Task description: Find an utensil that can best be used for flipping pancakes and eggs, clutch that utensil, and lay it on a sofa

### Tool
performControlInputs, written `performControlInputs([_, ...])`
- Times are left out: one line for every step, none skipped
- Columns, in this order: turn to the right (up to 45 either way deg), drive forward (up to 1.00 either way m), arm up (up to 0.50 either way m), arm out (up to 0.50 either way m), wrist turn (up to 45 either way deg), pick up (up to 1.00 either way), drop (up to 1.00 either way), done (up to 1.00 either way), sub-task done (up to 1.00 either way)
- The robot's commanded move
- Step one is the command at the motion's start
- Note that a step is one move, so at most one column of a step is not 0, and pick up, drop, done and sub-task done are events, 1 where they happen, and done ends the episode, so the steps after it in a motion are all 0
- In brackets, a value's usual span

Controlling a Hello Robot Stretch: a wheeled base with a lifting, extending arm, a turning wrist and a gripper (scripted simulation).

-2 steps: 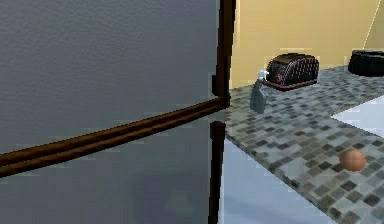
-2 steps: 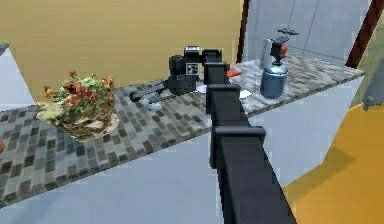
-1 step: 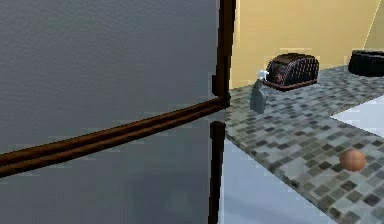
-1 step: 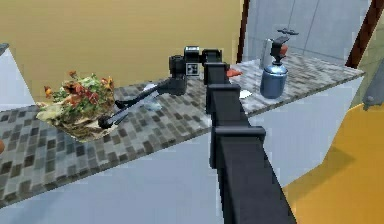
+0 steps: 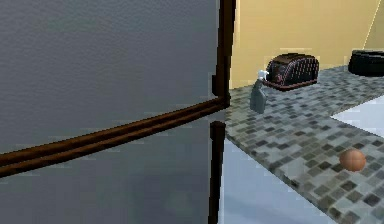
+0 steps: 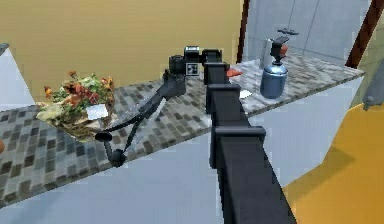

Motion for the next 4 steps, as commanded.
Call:
performControlInputs([0.0, 0.00, 0.00, -0.38, 0.0, 0.00, 0.00, 0.00, 0.00])
performControlInputs([-45.0, 0.00, 0.00, 0.00, 0.0, 0.00, 0.00, 0.00, 0.00])
performControlInputs([-45.0, 0.00, 0.00, 0.00, 0.0, 0.00, 0.00, 0.00, 0.00])
performControlInputs([-45.0, 0.00, 0.00, 0.00, 0.0, 0.00, 0.00, 0.00, 0.00])
